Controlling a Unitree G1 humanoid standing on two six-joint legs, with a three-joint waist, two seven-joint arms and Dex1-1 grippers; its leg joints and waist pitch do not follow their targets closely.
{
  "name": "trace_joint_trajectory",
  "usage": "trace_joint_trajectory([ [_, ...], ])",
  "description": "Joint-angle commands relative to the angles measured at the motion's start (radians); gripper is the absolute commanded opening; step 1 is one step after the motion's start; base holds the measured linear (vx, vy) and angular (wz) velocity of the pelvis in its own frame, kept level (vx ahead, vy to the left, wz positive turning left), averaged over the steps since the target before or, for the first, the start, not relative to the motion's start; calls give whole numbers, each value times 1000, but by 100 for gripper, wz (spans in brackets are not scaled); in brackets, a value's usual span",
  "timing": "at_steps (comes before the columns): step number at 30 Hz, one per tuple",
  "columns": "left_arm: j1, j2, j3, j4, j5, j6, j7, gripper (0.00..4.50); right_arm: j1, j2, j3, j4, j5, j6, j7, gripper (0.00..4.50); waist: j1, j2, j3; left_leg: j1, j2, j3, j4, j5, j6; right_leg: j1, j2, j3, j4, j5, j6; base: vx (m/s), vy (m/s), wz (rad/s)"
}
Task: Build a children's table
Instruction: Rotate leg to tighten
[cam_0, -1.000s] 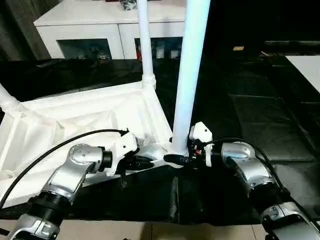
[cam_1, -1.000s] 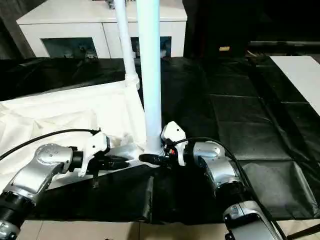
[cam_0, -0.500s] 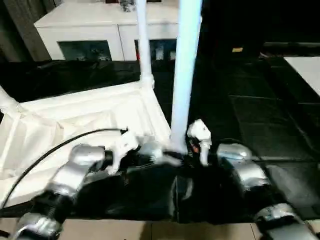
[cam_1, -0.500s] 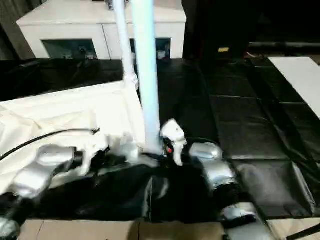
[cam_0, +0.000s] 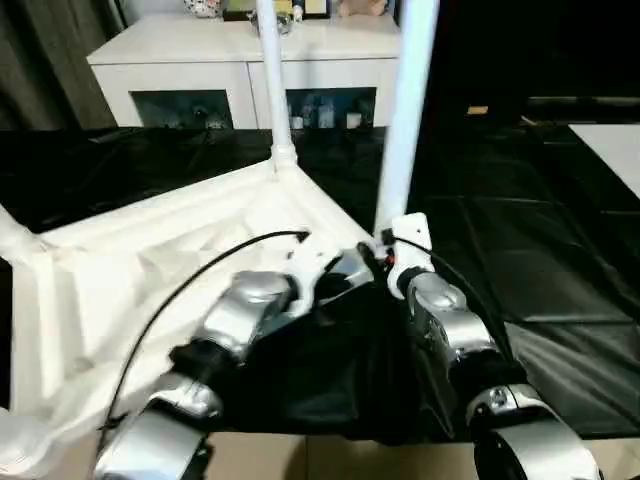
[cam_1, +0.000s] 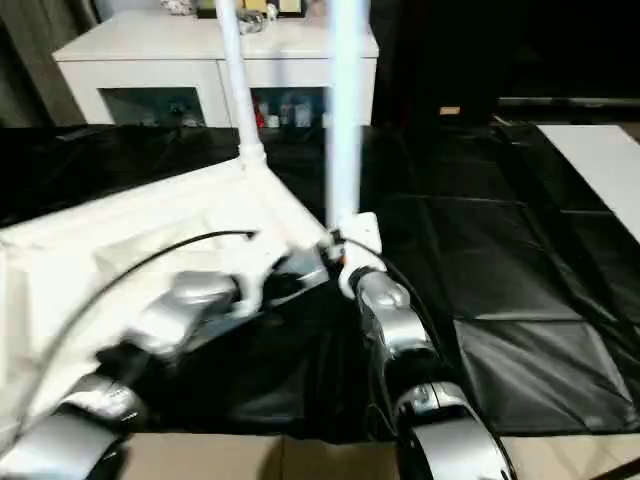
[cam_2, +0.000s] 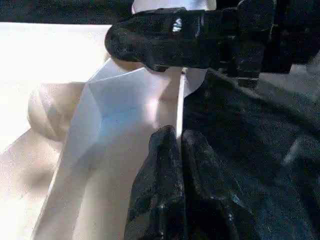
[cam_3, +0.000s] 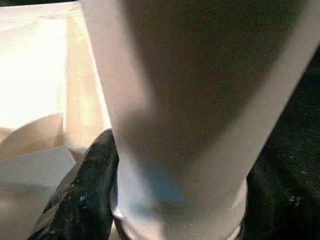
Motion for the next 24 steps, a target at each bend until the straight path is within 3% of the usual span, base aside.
trace_joint_trajectory([
  [1,7,-13,70,78,-6,-17,148,0,16,37,16,49,-11,17,-14,270,-4,-25,-42,10,59,-38,-90,-307,25,13,-64,41,-100,-364,-163,0,0,0],
  [4,-7,-18,62,114,9,-37,154,0,6,48,-11,58,5,0,-11,270,-1,-24,-42,12,60,-37,-90,-306,39,10,-63,41,-103,-373,-157,0,0,0],
  [5,-6,-15,57,117,13,-43,152,0,5,49,-11,56,4,-6,-6,325,0,-25,-42,11,60,-37,-90,-305,40,11,-63,42,-102,-373,-157,0,0,0],
  [8,10,11,33,100,30,-69,116,0,8,41,-6,36,7,-30,35,345,-1,-26,-41,2,62,-40,-93,-307,44,15,-66,41,-102,-389,-148,0,0,0],
  [10,23,33,20,83,36,-83,65,0,5,26,10,29,7,-45,82,381,-11,-27,-43,-10,64,-47,-98,-292,42,23,-66,36,-97,-380,-143,0,0,0],
  [12,42,59,5,54,41,-86,17,0,8,8,26,4,15,-52,161,381,-13,-29,-43,-7,66,-45,-96,-293,44,19,-66,37,-97,-362,-155,0,0,0],
  [15,66,87,-11,22,39,-107,-56,0,20,-23,51,-36,20,-63,278,381,-15,-30,-44,-15,66,-43,-91,-261,66,25,-69,40,-92,-315,-175,0,0,0],
  [16,78,98,-14,8,32,-111,-98,0,33,-41,62,-63,26,-67,341,381,-12,-34,-45,-10,67,-39,-87,-234,81,24,-67,40,-90,-274,-190,0,0,0],
  [18,124,124,-17,-51,-15,-130,-218,0,73,-97,95,-139,37,-94,497,381,-10,-34,-47,-16,67,-37,-83,-196,106,29,-69,40,-85,-227,-205,0,0,0],
  [20,155,142,-27,-95,-42,-145,-286,0,97,-132,111,-180,55,-101,596,381,-5,-34,-52,-17,68,-34,-74,-131,139,32,-65,39,-70,-113,-242,0,0,0],
  [21,155,142,-27,-95,-42,-145,-286,0,97,-132,111,-180,55,-101,596,381,-5,-34,-52,-17,68,-34,-74,-131,139,32,-65,39,-70,-113,-242,0,0,0],
  [22,197,180,-51,-167,-69,-133,-383,0,120,-184,129,-223,79,-99,726,381,3,-25,-56,-9,71,-31,-68,-101,156,32,-64,38,-61,-45,-265,51,-14,1],
  [24,217,203,-62,-206,-81,-117,-432,0,130,-210,139,-238,85,-97,786,381,6,-27,-61,-16,71,-27,-60,-35,190,31,-56,34,-43,79,-290,51,-8,1],
])
